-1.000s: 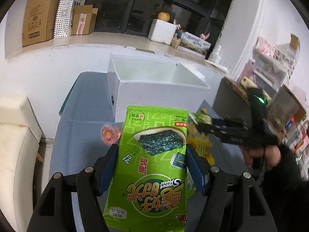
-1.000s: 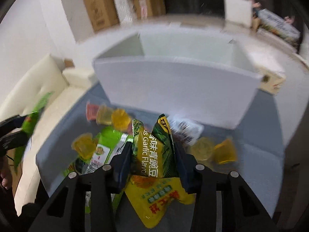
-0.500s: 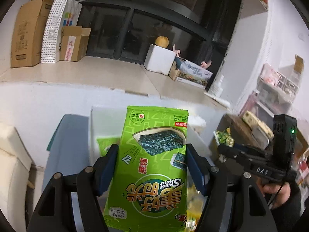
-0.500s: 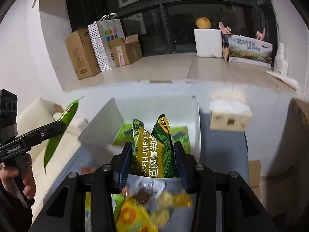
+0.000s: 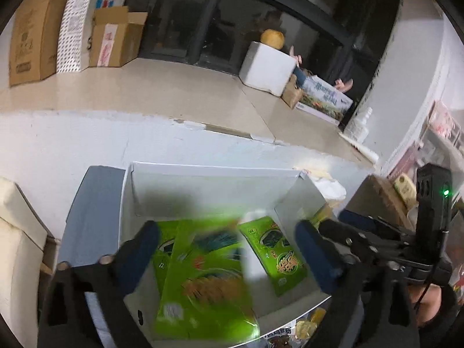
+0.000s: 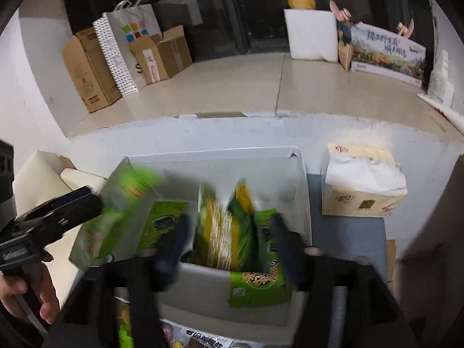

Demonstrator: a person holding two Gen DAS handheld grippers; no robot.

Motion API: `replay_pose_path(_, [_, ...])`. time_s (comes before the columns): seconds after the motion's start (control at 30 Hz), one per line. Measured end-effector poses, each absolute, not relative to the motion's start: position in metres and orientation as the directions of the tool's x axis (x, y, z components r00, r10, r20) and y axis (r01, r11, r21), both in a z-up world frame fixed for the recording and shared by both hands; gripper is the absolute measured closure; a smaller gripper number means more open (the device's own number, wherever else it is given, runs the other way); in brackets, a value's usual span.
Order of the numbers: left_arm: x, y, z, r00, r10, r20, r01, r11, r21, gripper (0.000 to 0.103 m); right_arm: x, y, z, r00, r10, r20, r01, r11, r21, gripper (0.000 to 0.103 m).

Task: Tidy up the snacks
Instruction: 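Lower both held green bags into the white box and open both grippers, then grasp a pink jelly cup with the left gripper while the right gripper grasps a clear jelly cup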

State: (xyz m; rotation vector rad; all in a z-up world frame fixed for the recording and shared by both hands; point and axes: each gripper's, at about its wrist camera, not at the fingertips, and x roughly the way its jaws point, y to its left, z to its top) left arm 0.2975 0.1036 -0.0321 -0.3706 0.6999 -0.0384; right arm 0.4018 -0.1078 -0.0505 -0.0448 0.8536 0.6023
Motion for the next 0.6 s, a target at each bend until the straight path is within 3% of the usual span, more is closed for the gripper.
replay_pose_path(0.3, [0.288,0.116,-0.031,0.76,-0.155,-0.632,-0.108,0.928,-0.357,0.0,0.393,-0.119,-0.043,0.481,0.536,-0.694,-0.543,0.803,0.245,0.004])
replay_pose_path(0.6, [0.201,0.1,-0.015,0.798,-0.075,-0.598,-0.073,0.973,-0.219,0.0,0.314,-0.151,-0.023,0.493,0.594,-0.635,-0.592,0.764,0.256,0.0])
